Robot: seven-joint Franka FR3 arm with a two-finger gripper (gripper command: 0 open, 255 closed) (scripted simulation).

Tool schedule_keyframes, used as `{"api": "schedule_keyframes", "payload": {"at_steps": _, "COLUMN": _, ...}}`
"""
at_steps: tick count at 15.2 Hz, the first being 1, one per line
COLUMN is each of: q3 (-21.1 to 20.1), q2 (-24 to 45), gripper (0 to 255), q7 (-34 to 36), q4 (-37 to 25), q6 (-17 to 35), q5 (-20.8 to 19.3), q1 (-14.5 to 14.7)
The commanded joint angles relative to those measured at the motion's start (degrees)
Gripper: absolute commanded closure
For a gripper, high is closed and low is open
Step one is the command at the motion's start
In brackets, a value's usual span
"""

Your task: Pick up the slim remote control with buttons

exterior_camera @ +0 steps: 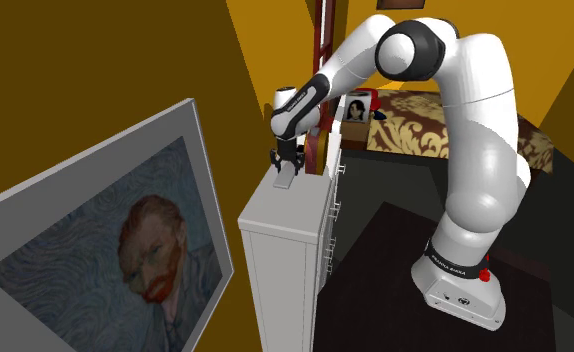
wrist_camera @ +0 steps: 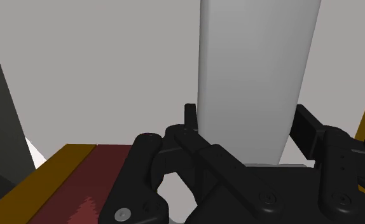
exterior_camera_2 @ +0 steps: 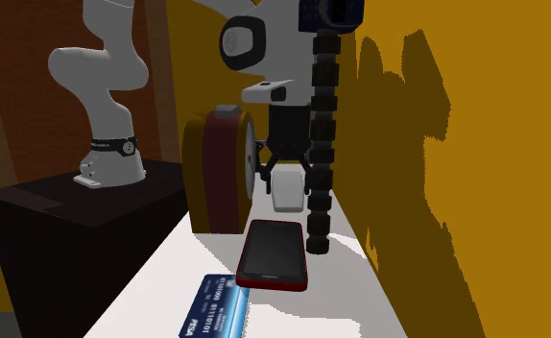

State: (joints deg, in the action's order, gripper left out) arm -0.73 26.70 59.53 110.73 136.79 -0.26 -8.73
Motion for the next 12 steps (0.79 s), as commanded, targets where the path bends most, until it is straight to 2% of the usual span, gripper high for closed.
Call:
{"api": "schedule_keyframes", "payload": {"at_steps": 1, "q3": 0.0, "q2": -1.0, "gripper": 255, "q7": 0.0, "q4": -0.1, "q6": -1.1, "q5": 0.0, "q1": 0.0}}
{"api": "schedule_keyframes", "payload": {"at_steps": 12, "q3": 0.0, "q2": -6.3, "gripper": 255, "q7": -0.1, "q4": -1.6, "q6": -7.9, "q5": 0.1, "q1": -0.1}}
